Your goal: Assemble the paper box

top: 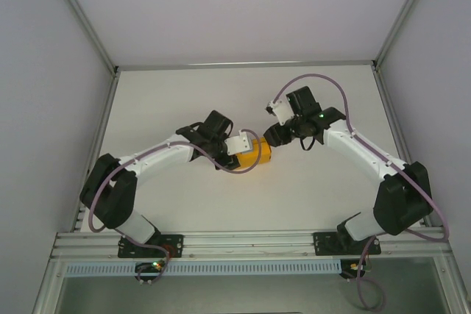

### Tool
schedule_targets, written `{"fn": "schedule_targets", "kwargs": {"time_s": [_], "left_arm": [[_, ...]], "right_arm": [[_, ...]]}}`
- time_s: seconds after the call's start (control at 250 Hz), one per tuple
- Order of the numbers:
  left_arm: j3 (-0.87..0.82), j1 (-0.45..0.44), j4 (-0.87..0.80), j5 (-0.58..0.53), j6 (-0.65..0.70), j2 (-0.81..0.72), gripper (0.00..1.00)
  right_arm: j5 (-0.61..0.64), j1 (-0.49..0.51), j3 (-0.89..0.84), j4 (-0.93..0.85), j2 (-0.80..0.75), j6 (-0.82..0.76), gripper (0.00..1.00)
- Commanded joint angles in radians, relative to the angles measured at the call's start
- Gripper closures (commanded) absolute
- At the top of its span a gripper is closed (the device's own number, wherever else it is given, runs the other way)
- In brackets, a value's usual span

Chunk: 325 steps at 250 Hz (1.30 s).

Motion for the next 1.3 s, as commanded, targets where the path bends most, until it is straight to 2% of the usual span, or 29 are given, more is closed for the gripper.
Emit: {"fn": "schedule_targets", "kwargs": {"time_s": [0.0,0.108,0.244,0.415,0.551,0.635,0.747,0.879,0.935,1.03,1.13,1.294], "left_arm": [[0.021,0.005,-0.073,0.018,0.021,0.022,0.6],[0.026,0.006,-0.074,0.015,0.022,0.026,0.6],[0.039,0.007,-0.086,0.016,0.024,0.032,0.6],[0.039,0.007,-0.077,0.009,0.021,0.03,0.59],[0.044,0.007,-0.079,0.007,0.019,0.033,0.59],[0.053,0.005,-0.079,-0.001,0.014,0.038,0.59],[0.065,0.002,-0.06,-0.026,-0.019,0.049,0.59],[0.087,-0.002,-0.044,-0.017,-0.046,0.069,0.58],[0.094,-0.006,-0.047,-0.023,-0.047,0.078,0.58],[0.11,-0.009,-0.063,-0.033,-0.048,0.09,0.58],[0.113,-0.009,-0.07,-0.029,-0.05,0.095,0.58],[0.105,-0.009,-0.062,-0.019,-0.044,0.091,0.58]], "right_arm": [[-0.012,0.009,0.0,-0.054,0.013,-0.028,0.54],[-0.011,0.011,-0.003,-0.048,0.018,-0.036,0.57],[-0.004,0.01,0.036,-0.073,0.053,-0.049,0.67],[0.006,0.014,0.049,-0.109,0.076,-0.078,0.67],[0.01,0.016,0.041,-0.09,0.068,-0.059,0.87],[0.004,0.026,0.047,-0.075,0.062,-0.009,0.94],[0.025,0.057,0.026,-0.058,0.055,0.161,1.0],[0.131,0.099,-0.1,0.061,0.005,0.398,1.0],[0.136,0.099,-0.17,0.148,-0.025,0.515,1.0],[0.096,0.106,-0.284,0.315,-0.063,0.629,1.0],[0.094,0.108,-0.334,0.374,-0.064,0.64,1.0],[0.139,0.128,-0.363,0.361,-0.051,0.468,1.0]]}}
